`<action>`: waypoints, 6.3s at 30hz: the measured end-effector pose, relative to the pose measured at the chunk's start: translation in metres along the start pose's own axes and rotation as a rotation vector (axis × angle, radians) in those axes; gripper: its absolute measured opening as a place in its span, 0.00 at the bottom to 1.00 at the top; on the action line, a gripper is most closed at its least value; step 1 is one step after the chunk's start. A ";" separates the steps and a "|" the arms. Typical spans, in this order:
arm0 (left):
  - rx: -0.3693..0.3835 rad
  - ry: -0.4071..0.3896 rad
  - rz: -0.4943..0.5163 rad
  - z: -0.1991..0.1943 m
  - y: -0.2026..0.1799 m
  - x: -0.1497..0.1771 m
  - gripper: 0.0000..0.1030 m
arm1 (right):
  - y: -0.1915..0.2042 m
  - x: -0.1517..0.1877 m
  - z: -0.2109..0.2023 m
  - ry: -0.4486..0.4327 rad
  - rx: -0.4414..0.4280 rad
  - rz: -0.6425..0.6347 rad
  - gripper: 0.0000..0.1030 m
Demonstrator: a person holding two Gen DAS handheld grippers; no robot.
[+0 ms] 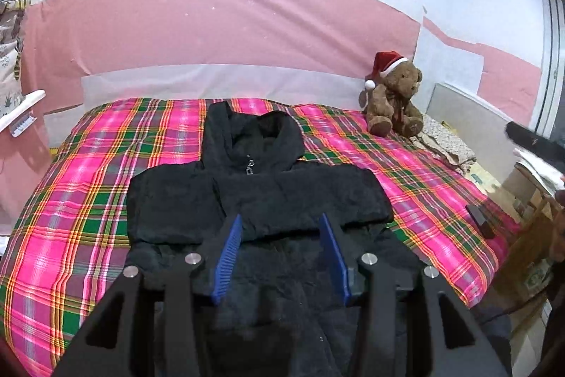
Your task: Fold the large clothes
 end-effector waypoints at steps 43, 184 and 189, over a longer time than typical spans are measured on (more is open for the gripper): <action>-0.136 0.215 -0.005 0.261 0.064 0.033 0.38 | -0.026 0.152 0.336 0.441 -0.090 0.062 0.59; -0.212 0.086 -0.241 0.094 0.121 0.018 0.36 | 0.012 0.124 0.199 0.366 -0.303 0.207 0.32; -0.072 0.071 -0.174 0.117 0.086 -0.002 0.50 | 0.048 0.100 0.219 0.330 -0.352 0.176 0.37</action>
Point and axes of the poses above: each gripper's, at about its wrist camera, not at the fingertips, and z roughly the way its jaws point, y to its left, x to its underside, the point moved 6 cm from there along z, roughly the way its jaws point, and after that the axes turned 5 degrees about -y, right-handed, at the moved point
